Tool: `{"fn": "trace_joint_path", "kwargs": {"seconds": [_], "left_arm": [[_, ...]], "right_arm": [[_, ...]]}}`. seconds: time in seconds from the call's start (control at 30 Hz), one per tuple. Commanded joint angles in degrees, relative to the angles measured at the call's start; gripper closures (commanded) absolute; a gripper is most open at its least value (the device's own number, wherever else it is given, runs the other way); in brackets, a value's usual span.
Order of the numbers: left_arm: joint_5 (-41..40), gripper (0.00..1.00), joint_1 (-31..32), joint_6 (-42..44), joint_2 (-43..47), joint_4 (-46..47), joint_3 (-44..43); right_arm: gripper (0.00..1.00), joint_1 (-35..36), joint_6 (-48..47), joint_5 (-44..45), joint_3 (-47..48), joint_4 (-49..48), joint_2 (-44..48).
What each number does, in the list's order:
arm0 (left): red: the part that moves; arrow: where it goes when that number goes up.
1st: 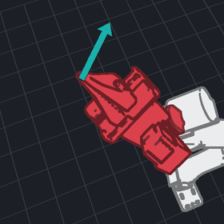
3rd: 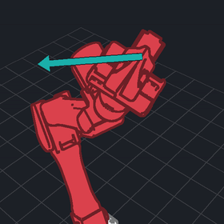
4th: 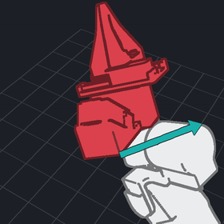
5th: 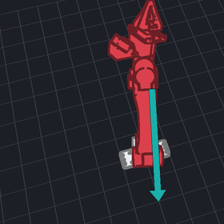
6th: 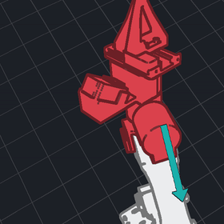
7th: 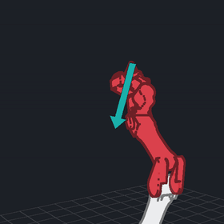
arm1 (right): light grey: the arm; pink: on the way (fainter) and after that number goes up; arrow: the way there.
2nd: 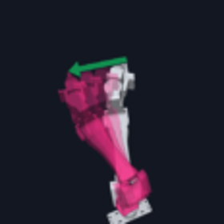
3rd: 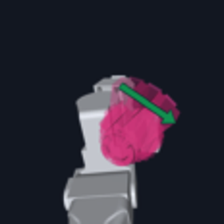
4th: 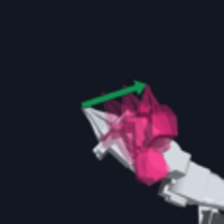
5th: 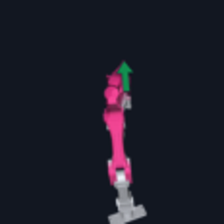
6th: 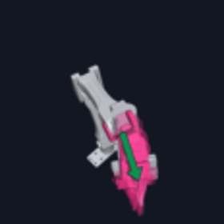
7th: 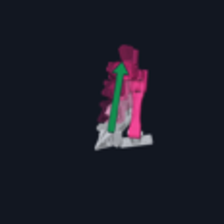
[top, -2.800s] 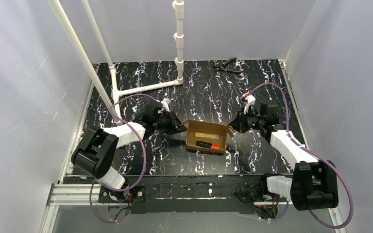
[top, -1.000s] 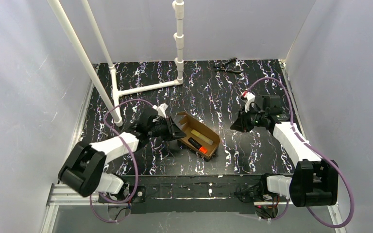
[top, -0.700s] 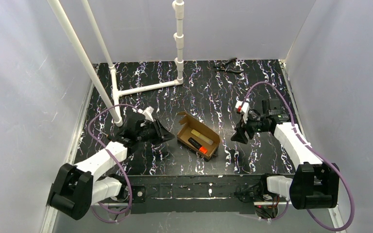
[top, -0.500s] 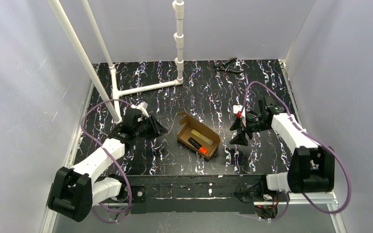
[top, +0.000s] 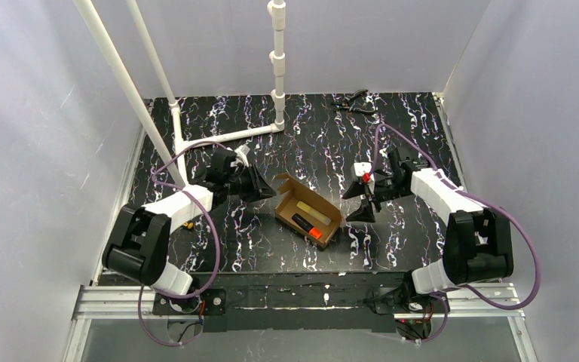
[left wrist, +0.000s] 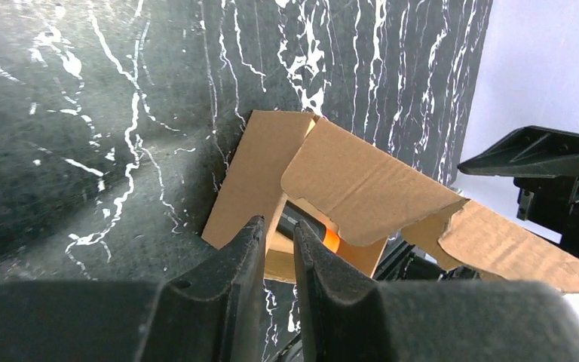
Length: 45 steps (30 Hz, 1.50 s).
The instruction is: Fold the paper box
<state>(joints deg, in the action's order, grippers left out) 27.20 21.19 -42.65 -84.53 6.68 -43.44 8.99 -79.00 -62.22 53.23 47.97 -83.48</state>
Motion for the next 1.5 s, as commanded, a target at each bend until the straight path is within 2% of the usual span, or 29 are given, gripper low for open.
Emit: {"fn": "trace_joint_path", "kwargs": {"seconds": [0.0, 0.43, 0.63, 0.73, 0.87, 1.03, 1.13, 1.2, 1.37, 1.47], "left_arm": [[5.7, 0.81, 1.0, 0.0, -2.3, 2.6, -3.3], [6.5, 0.82, 4.8, -0.4, -7.1, 3.2, -5.9], [6.7, 0.82, 4.9, -0.5, -6.7, 3.3, -5.5], [6.5, 0.82, 4.8, -0.4, -3.2, 3.2, -3.0], [4.2, 0.80, 4.5, -0.2, 5.2, 2.3, 2.9], [-4.4, 0.74, 3.6, 0.7, 15.6, -6.2, 9.2], [-7.8, 0.62, 2.3, -0.5, 17.9, -6.3, 11.0], [-9.2, 0.61, 0.9, -0.4, 18.0, -6.3, 9.9], [-12.3, 0.68, -3.3, -2.9, 14.2, -1.2, 7.0], [-7.6, 0.76, -3.5, -1.3, 6.1, -0.6, -0.2]], "right_arm": [[0.21, 2.8, 14.0, 0.9, -4.1, -15.5, 4.3], [0.33, 6.3, 21.5, 2.6, -7.0, -26.8, 2.9], [0.32, 6.5, 21.6, 1.8, -7.9, -27.1, 3.2], [0.27, 6.5, 20.8, 2.4, -7.6, -26.1, 3.5], [0.26, 6.1, 20.5, 3.0, -7.4, -25.4, 3.9], [0.27, 6.1, 20.0, 2.8, -7.8, -25.5, 3.6], [0.27, 6.1, 19.8, 2.6, -7.8, -25.8, 3.0], [0.27, 6.3, 19.8, 2.5, -7.7, -26.0, 2.6], [0.28, 6.6, 19.5, 2.6, -7.4, -25.9, 2.3], [0.28, 6.7, 19.3, 2.8, -7.6, -25.9, 2.6]]}}
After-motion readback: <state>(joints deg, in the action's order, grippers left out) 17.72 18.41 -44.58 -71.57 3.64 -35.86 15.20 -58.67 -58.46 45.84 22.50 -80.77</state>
